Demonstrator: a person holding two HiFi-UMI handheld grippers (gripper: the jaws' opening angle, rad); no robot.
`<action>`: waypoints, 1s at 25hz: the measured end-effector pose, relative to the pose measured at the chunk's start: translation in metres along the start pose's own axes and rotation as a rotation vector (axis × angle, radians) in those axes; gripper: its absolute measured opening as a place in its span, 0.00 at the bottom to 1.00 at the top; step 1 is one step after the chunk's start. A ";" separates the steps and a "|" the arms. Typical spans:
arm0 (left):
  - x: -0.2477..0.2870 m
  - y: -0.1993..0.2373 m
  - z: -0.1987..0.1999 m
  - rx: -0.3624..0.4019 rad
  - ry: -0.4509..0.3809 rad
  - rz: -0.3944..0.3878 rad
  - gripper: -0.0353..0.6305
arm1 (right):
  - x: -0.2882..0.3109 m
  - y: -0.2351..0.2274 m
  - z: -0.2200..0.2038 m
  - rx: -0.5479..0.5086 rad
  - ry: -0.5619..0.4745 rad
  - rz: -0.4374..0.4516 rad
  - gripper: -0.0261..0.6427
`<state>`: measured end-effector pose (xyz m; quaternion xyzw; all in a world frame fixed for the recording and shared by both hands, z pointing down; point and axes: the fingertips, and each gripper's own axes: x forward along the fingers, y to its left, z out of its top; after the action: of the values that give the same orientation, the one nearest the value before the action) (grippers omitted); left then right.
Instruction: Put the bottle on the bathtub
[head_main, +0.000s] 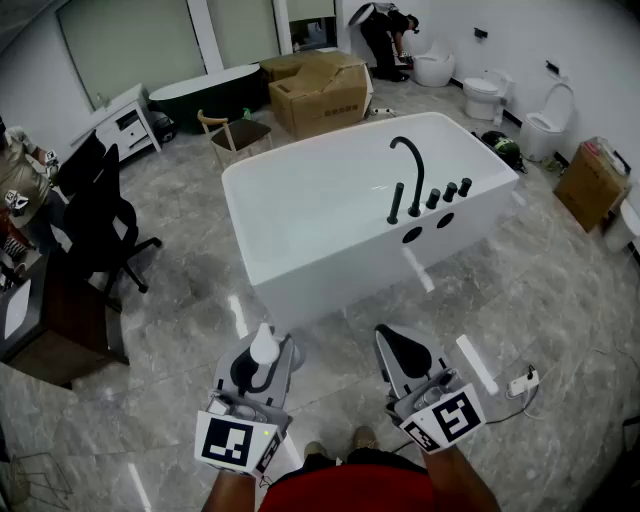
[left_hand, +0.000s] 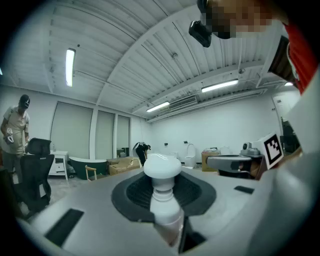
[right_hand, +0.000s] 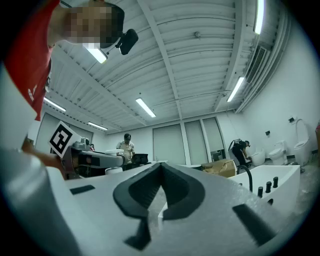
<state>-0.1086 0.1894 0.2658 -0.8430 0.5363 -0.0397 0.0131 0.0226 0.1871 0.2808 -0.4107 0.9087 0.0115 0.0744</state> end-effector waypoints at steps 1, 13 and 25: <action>0.002 -0.003 0.000 0.002 0.001 0.002 0.19 | -0.002 -0.003 0.000 0.001 -0.001 0.001 0.04; 0.038 -0.016 0.009 0.007 0.003 0.079 0.19 | -0.011 -0.055 0.015 0.065 -0.065 0.039 0.04; 0.114 0.031 -0.013 0.008 -0.005 0.144 0.19 | 0.036 -0.092 -0.008 0.035 -0.010 0.102 0.04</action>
<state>-0.0891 0.0731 0.2827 -0.8023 0.5953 -0.0388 0.0208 0.0671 0.0989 0.2868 -0.3622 0.9282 0.0011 0.0854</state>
